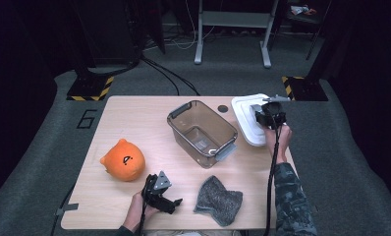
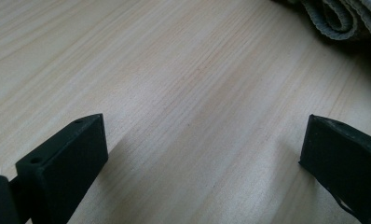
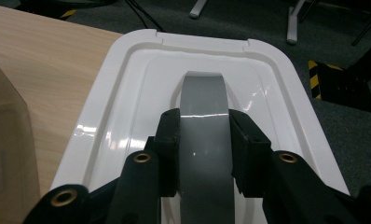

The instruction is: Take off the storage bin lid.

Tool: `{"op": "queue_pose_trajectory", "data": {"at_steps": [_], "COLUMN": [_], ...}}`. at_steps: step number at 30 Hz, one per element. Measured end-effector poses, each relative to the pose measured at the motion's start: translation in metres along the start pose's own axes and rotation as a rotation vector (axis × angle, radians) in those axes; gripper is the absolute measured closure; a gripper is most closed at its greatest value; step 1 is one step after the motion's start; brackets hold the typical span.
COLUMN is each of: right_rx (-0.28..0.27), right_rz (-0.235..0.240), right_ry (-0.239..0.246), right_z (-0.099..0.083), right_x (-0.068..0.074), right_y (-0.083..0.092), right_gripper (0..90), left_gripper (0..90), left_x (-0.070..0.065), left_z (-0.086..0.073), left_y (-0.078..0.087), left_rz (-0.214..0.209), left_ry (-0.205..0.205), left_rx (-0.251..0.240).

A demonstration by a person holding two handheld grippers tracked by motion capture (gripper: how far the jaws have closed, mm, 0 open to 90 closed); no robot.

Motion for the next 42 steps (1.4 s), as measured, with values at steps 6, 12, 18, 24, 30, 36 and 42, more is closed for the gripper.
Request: {"op": "queue_pose_trajectory", "data": {"at_steps": [6, 12, 18, 24, 30, 36, 42], "right_rx": [0.019, 0.038, 0.06, 0.081, 0.109, 0.134, 0.114], "right_rz": [-0.006, -0.021, -0.047, -0.054, -0.041, -0.03, 0.033], "right_ry": [-0.022, -0.043, -0.066, -0.077, -0.098, -0.103, -0.123], "right_z": [-0.015, -0.029, -0.043, -0.056, -0.067, -0.068, -0.074], "right_x": [0.003, 0.005, 0.004, 0.003, 0.0, -0.002, -0.002], "right_y": [-0.017, -0.034, -0.05, -0.062, -0.068, -0.061, -0.043], "right_gripper": [66.5, 66.5, 66.4, 66.3, 65.7, 42.6, 26.9], "left_gripper": [0.2, 0.2, 0.2, 0.2, 0.2, 0.2, 0.2], "left_x": [0.0, 0.0, 0.0, 0.0, 0.0, 0.0, 0.0], "left_z": [0.0, 0.0, 0.0, 0.0, 0.0, 0.0, 0.0], "left_y": [0.0, 0.0, 0.0, 0.0, 0.0, 0.0, 0.0], "left_rz": [0.0, 0.0, 0.0, 0.0, 0.0, 0.0, 0.0], "left_ry": [0.0, 0.0, 0.0, 0.003, 0.0, 0.0, 0.0], "left_rx": [0.0, 0.0, 0.0, -0.002, 0.0, 0.0, 0.0]}}
Point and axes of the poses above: each handheld gripper's, and its own axes: y roughly backward along the jaws, z roughly out of its top, x roughly to its left, the point moved 6 cm from there along -y, roughly forward along the jaws, and after that the axes turned 4 degrees about z, right-handed, at the moved point
